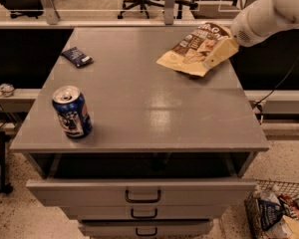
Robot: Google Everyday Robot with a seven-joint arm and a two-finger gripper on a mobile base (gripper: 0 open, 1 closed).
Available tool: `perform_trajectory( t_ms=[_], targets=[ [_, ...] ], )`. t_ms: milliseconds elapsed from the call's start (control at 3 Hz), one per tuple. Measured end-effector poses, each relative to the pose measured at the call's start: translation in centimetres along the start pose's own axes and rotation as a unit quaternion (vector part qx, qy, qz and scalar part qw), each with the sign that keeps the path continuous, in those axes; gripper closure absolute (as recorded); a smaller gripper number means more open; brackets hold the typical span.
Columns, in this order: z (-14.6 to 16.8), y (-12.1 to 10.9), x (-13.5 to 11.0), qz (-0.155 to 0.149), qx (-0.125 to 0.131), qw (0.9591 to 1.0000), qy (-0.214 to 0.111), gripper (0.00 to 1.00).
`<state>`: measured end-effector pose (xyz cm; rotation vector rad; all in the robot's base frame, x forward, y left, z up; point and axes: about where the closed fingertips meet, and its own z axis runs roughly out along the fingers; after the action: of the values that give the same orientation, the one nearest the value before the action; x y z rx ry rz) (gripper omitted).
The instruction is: Move brown chip bag near pepsi can
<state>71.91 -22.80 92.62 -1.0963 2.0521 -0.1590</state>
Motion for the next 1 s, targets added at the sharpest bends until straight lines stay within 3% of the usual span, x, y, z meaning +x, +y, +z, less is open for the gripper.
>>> perform_trajectory(
  t_ms=[333,667,1000],
  targets=[
    [4.7,-2.3,0.7,0.053,0.034,0.9979,-0.013,0.0],
    [8.7,-5.0,1.3,0.099,0.067,0.9922,-0.033,0.0],
    [10.5,-7.1,1.6,0.132,0.086,0.9862,-0.051,0.18]
  ],
)
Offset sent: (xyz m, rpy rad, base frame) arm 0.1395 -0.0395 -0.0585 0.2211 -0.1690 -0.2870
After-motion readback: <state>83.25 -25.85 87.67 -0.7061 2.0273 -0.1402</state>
